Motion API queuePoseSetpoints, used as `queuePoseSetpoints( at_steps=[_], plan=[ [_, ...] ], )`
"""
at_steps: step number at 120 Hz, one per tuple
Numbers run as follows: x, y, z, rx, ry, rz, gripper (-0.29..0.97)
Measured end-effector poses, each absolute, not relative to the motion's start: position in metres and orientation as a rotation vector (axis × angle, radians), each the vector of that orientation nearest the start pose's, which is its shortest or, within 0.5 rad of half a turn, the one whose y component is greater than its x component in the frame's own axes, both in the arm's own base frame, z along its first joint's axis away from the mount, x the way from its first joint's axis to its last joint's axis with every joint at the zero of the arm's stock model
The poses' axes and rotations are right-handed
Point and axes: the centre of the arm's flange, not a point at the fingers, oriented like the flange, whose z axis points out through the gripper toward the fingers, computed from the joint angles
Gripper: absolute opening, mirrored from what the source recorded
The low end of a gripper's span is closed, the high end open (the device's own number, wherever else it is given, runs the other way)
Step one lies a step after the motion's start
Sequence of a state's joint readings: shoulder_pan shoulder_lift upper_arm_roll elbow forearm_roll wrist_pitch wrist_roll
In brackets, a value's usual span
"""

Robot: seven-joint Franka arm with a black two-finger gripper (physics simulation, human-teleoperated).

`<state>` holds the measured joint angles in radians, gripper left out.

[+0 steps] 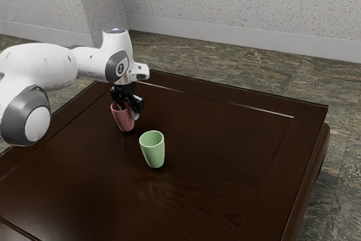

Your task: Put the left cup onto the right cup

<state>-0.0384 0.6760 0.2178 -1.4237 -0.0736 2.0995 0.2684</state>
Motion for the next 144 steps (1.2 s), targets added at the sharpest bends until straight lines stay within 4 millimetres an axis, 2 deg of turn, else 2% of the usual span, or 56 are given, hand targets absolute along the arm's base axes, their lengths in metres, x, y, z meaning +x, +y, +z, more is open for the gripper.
queuePoseSetpoints(
  at_steps=[8, 24, 37, 55, 78, 94, 111, 126, 144],
  plan=[
    [0.717, 0.096, 0.303, -3.066, 0.154, 0.007, 0.34],
    [0.717, 0.096, 0.301, -3.069, 0.153, 0.007, 0.13],
    [0.717, 0.095, 0.302, -3.071, 0.152, 0.002, 0.02],
    [0.717, 0.095, 0.303, -3.072, 0.155, 0.0, -0.05],
    [0.717, 0.095, 0.308, -3.072, 0.154, -0.008, -0.09],
    [0.711, 0.095, 0.323, -3.073, 0.154, -0.01, -0.09],
    [0.703, 0.09, 0.355, -3.084, 0.16, 0.004, -0.1],
    [0.683, 0.079, 0.381, -3.105, 0.18, 0.038, -0.1],
    [0.649, 0.051, 0.422, -3.129, 0.242, 0.053, -0.1]
  ],
)
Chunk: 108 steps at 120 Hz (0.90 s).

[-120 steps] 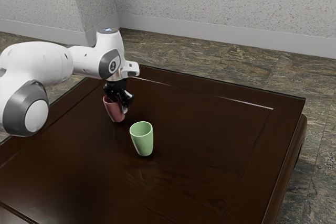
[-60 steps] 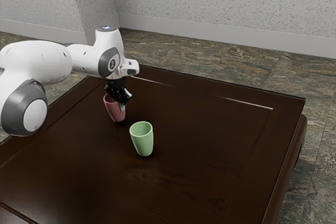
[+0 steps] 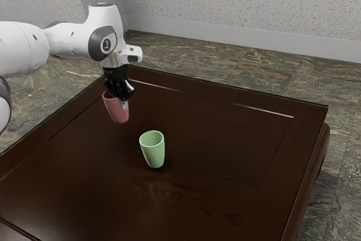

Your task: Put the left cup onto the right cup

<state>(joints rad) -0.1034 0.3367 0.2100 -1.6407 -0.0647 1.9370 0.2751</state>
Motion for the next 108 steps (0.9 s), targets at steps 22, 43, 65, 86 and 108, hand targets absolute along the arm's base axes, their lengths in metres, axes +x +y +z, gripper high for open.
queuePoseSetpoints(
  at_steps=[22, 43, 65, 86, 108],
  plan=[
    [0.624, 0.009, 0.462, -3.114, 0.377, 0.046, -0.1],
    [0.61, -0.048, 0.495, -3.073, 0.541, 0.011, -0.1],
    [0.59, -0.079, 0.495, -3.05, 0.618, -0.012, -0.1],
    [0.588, -0.098, 0.486, -3.044, 0.634, -0.032, -0.1],
    [0.585, -0.106, 0.464, -3.047, 0.618, -0.016, -0.1]
  ],
)
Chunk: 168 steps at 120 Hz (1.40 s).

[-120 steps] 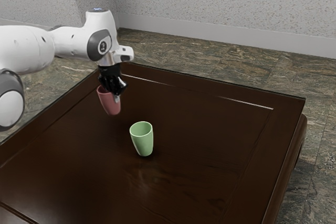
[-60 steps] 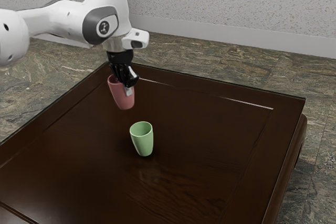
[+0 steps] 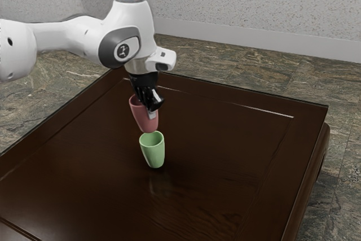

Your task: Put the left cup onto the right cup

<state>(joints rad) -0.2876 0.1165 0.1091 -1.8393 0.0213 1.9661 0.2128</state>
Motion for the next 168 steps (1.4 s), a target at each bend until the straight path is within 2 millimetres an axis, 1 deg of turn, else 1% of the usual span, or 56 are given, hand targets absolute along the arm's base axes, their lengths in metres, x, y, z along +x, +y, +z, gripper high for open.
queuePoseSetpoints(
  at_steps=[14, 32, 58, 74, 86, 110, 146, 152, 168],
  plan=[
    [0.582, -0.109, 0.455, -3.05, 0.606, -0.004, -0.1],
    [0.582, -0.109, 0.449, -3.047, 0.588, 0.005, -0.1],
    [0.589, -0.109, 0.434, -3.031, 0.572, 0.012, -0.1],
    [0.596, -0.111, 0.42, -3.026, 0.565, 0.012, -0.1],
    [0.599, -0.112, 0.414, -3.025, 0.559, 0.008, -0.1],
    [0.601, -0.112, 0.406, -3.025, 0.547, 0.007, -0.1],
    [0.597, -0.111, 0.394, -3.027, 0.531, 0.04, -0.1],
    [0.596, -0.11, 0.392, -3.029, 0.53, 0.047, -0.04],
    [0.595, -0.107, 0.39, -3.035, 0.517, 0.057, 0.26]
  ],
)
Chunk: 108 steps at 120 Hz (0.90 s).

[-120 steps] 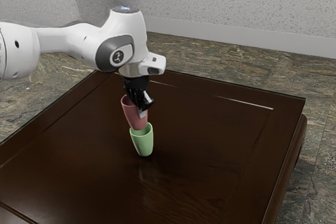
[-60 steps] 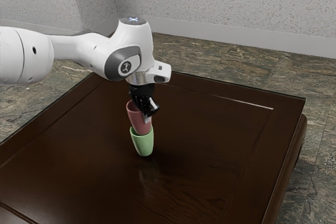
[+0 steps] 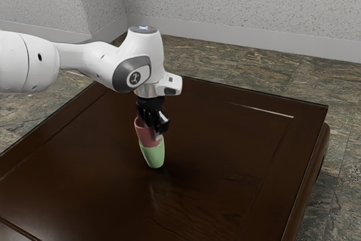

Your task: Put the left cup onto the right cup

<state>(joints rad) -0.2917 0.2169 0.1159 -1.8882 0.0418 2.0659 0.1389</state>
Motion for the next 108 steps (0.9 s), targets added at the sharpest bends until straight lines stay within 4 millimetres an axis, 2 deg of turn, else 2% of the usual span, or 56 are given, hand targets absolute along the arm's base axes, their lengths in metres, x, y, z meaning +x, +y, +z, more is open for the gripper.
queuePoseSetpoints(
  at_steps=[10, 22, 32, 42, 61, 70, 108],
  plan=[
    [0.595, -0.106, 0.39, -3.037, 0.516, 0.057, 0.39],
    [0.594, -0.106, 0.394, -3.039, 0.516, 0.051, 0.5],
    [0.592, -0.105, 0.407, -3.042, 0.515, 0.026, 0.56],
    [0.584, -0.103, 0.426, -3.048, 0.518, -0.008, 0.6],
    [0.568, -0.099, 0.475, -3.057, 0.519, -0.073, 0.64],
    [0.563, -0.097, 0.488, -3.06, 0.52, -0.073, 0.65],
    [0.577, -0.091, 0.571, -3.073, 0.485, -0.161, 0.67]
  ],
)
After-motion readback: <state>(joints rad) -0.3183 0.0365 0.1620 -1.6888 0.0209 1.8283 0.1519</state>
